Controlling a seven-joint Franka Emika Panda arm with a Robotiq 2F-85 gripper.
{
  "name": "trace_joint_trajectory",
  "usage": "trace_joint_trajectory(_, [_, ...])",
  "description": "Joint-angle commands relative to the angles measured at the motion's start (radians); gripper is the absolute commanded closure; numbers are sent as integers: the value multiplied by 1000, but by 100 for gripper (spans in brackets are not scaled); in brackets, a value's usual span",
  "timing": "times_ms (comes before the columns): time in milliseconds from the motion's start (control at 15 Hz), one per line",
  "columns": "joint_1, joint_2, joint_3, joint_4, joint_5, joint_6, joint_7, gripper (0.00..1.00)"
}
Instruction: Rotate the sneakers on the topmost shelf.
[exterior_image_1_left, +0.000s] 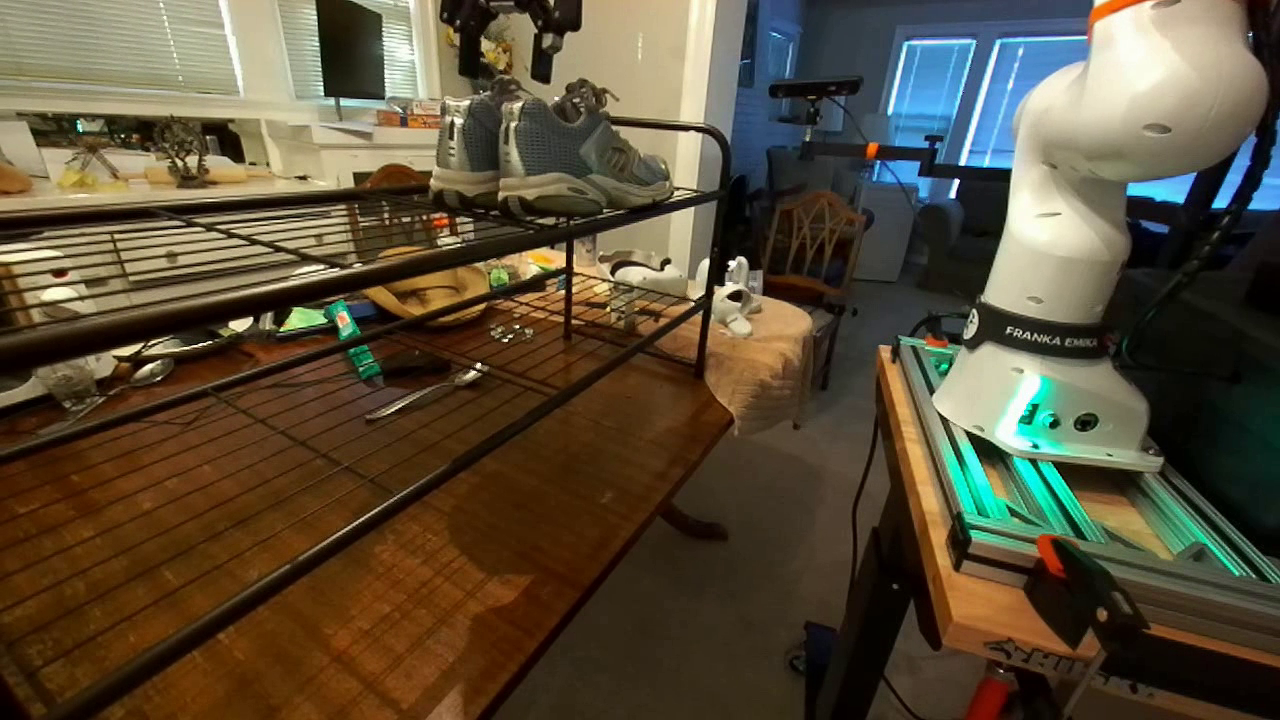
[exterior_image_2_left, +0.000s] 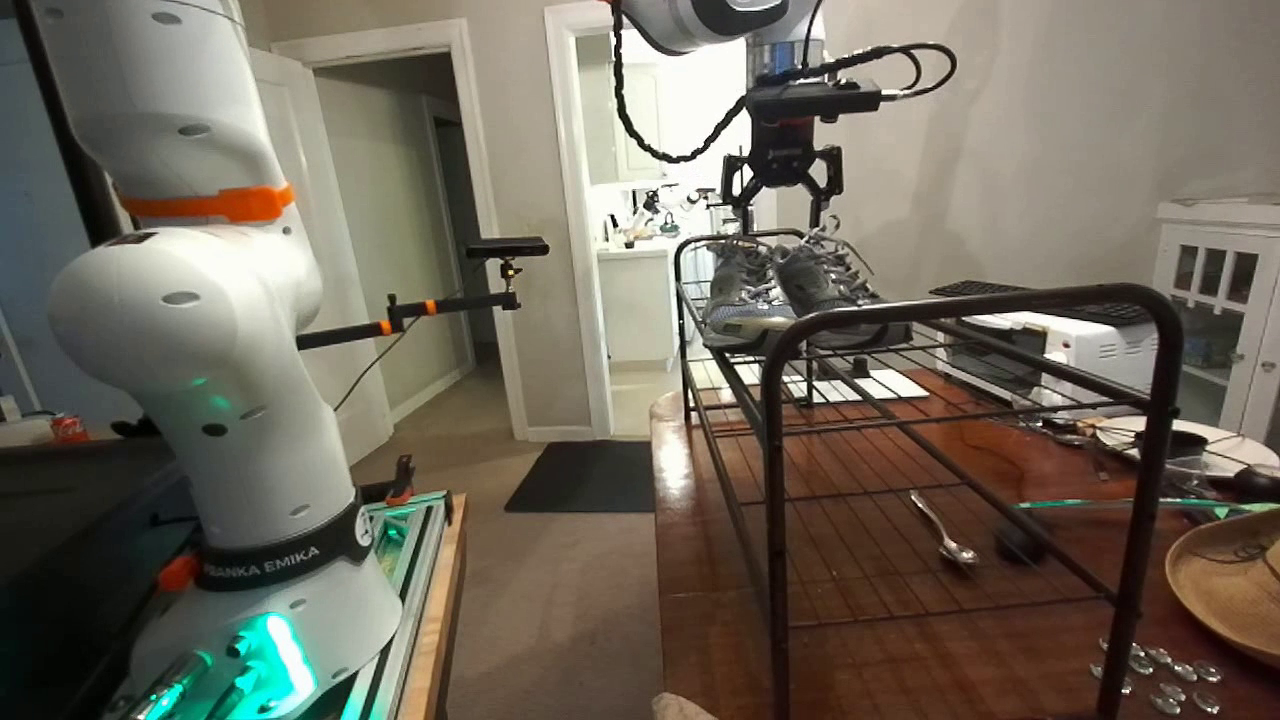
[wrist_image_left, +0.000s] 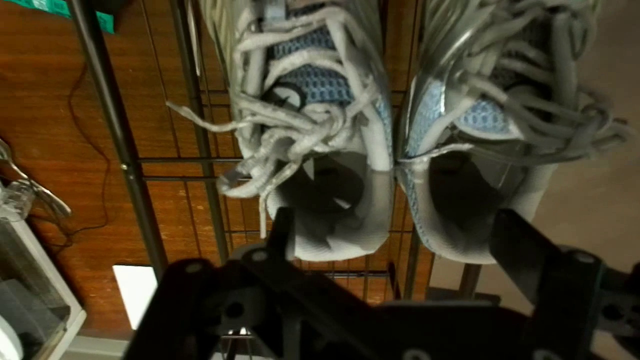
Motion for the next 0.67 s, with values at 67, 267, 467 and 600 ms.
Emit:
trace_joint_trajectory(67, [16, -79, -6, -82, -1, 141, 229, 0])
trace_joint_trajectory(267, [23, -117, -2, -121, -31, 211, 411, 0])
trace_joint_trajectory(467, [26, -172, 1, -184, -78, 274, 598, 0])
trace_joint_trajectory(600, [22, -206, 0, -212, -137, 300, 723, 0])
